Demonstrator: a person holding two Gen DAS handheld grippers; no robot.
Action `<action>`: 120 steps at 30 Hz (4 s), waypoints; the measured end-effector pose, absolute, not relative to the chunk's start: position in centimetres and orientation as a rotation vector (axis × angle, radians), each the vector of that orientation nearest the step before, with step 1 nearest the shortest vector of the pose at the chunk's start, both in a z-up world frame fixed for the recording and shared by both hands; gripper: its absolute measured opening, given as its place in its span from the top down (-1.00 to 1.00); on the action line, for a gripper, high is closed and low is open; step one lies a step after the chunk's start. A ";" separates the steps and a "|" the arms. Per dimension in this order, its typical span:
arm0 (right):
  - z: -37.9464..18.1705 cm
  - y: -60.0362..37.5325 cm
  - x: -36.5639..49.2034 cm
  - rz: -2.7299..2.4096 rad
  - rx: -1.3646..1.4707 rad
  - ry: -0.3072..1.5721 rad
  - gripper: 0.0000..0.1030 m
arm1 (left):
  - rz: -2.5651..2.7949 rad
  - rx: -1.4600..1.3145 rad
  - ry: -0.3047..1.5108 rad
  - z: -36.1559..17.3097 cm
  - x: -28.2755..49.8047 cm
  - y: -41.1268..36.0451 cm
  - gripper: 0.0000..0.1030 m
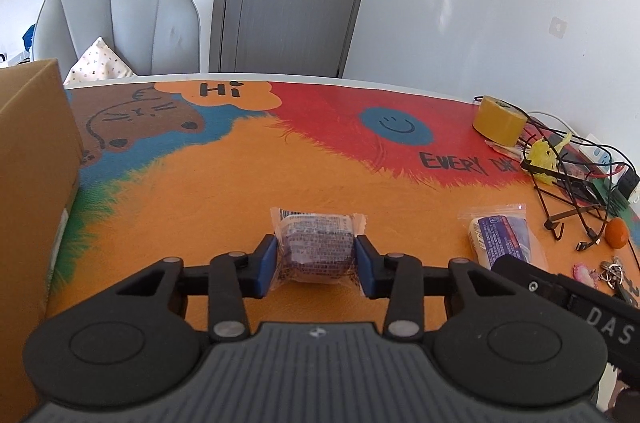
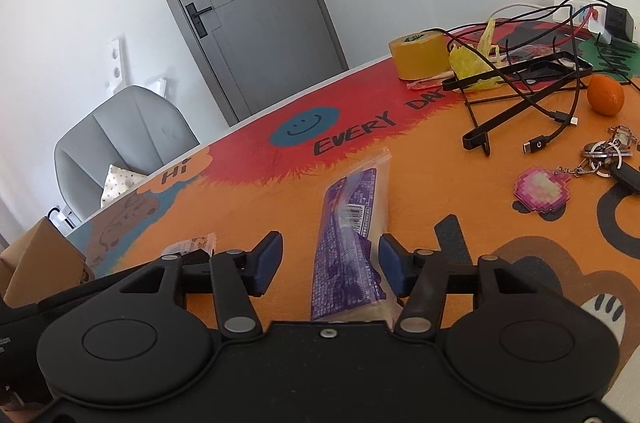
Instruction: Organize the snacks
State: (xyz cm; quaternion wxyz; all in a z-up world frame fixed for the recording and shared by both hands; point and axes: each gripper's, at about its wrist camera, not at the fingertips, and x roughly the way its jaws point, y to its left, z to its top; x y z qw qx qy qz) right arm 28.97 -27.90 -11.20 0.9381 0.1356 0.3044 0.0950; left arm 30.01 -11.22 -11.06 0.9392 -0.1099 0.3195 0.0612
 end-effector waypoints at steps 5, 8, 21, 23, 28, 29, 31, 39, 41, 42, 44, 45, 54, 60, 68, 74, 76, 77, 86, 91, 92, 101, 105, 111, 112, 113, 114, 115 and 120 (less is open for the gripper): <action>-11.5 -27.0 28.9 0.153 0.231 0.632 -0.17 | 0.129 -0.241 0.637 -10.3 28.8 -10.4 0.21; -11.9 -26.2 28.6 0.104 0.162 0.634 -0.26 | 0.129 -0.245 0.629 -10.0 27.9 -10.1 0.21; -11.6 -27.2 25.4 0.110 0.257 0.597 0.37 | 0.121 -0.252 0.581 -8.0 23.5 -9.5 0.21; -11.2 -27.1 24.8 0.123 0.269 0.590 0.38 | 0.121 -0.251 0.569 -7.7 22.8 -9.5 0.21; -10.0 -27.0 23.4 0.145 0.278 0.555 0.38 | 0.128 -0.250 0.537 -6.5 21.0 -9.2 0.21; -9.6 -26.9 23.1 0.151 0.281 0.547 0.38 | 0.131 -0.250 0.530 -6.2 20.7 -9.2 0.21; -9.0 -26.8 22.5 0.163 0.286 0.531 0.38 | 0.134 -0.249 0.513 -5.6 19.9 -9.0 0.21; -6.6 -26.1 20.4 0.219 0.292 0.468 0.38 | 0.152 -0.241 0.457 -3.2 17.3 -8.3 0.21; -6.1 -25.9 20.0 0.230 0.292 0.458 0.38 | 0.160 -0.243 0.448 -2.7 16.7 -8.0 0.21; -5.9 -25.8 19.9 0.237 0.292 0.453 0.38 | 0.167 -0.242 0.441 -2.5 16.5 -7.8 0.21; -5.5 -25.5 19.5 0.252 0.291 0.444 0.38 | 0.175 -0.239 0.429 -2.0 15.8 -7.5 0.21; -5.3 -25.3 19.4 0.260 0.291 0.441 0.38 | 0.179 -0.237 0.420 -1.7 15.5 -7.2 0.21; -3.9 -23.4 18.4 0.339 0.287 0.422 0.74 | 0.223 -0.235 0.376 0.0 13.2 -5.1 0.21; -4.1 -21.9 18.3 0.381 0.270 0.432 0.98 | 0.265 -0.249 0.363 0.3 12.2 -3.0 0.21; -5.2 -21.3 18.5 0.376 0.260 0.511 0.62 | 0.339 -0.295 0.363 0.0 11.3 0.9 0.21; -6.7 -20.3 18.3 0.309 0.242 0.587 0.17 | 0.365 -0.326 0.384 -1.0 11.2 2.9 0.21; -7.3 -19.9 18.0 0.292 0.216 0.602 -0.07 | 0.374 -0.339 0.391 -1.3 11.1 3.6 0.20; -7.6 -19.7 17.8 0.289 0.206 0.611 -0.19 | 0.379 -0.343 0.395 -1.4 11.1 4.0 0.20; -9.8 -18.4 17.8 0.260 0.162 0.681 -0.52 | 0.392 -0.344 0.402 -2.4 11.2 5.4 0.03; -11.1 -17.3 18.6 0.249 0.145 0.720 -0.58 | 0.396 -0.346 0.384 -2.3 10.3 6.0 -0.19; -11.3 -17.1 18.8 0.244 0.136 0.727 -0.58 | 0.403 -0.353 0.379 -2.2 10.1 6.2 -0.25; -12.3 -15.9 19.1 0.246 0.050 0.702 0.23 | 0.457 -0.381 0.370 -2.4 8.7 8.5 -0.37; -12.0 -16.5 19.2 0.299 0.104 0.692 0.38 | 0.478 -0.400 0.373 -2.7 8.2 9.6 -0.37; -9.9 -15.7 19.0 0.341 0.127 0.628 0.40 | 0.494 -0.412 0.362 -2.6 7.9 10.7 -0.40; -9.4 -15.5 18.9 0.349 0.128 0.616 0.40 | 0.493 -0.416 0.364 -2.7 7.9 10.9 -0.40; -8.9 -15.2 18.9 0.356 0.130 0.606 0.40 | 0.492 -0.420 0.366 -2.7 8.0 11.0 -0.40; -8.4 -14.9 19.0 0.367 0.131 0.594 0.40 | 0.492 -0.423 0.368 -2.7 7.9 11.2 -0.40; -7.9 -14.6 19.0 0.375 0.130 0.583 0.40 | 0.491 -0.425 0.368 -2.7 7.9 11.5 -0.40; -5.1 -12.7 19.2 0.424 0.112 0.522 0.40 | 0.496 -0.443 0.366 -2.6 7.6 12.4 -0.42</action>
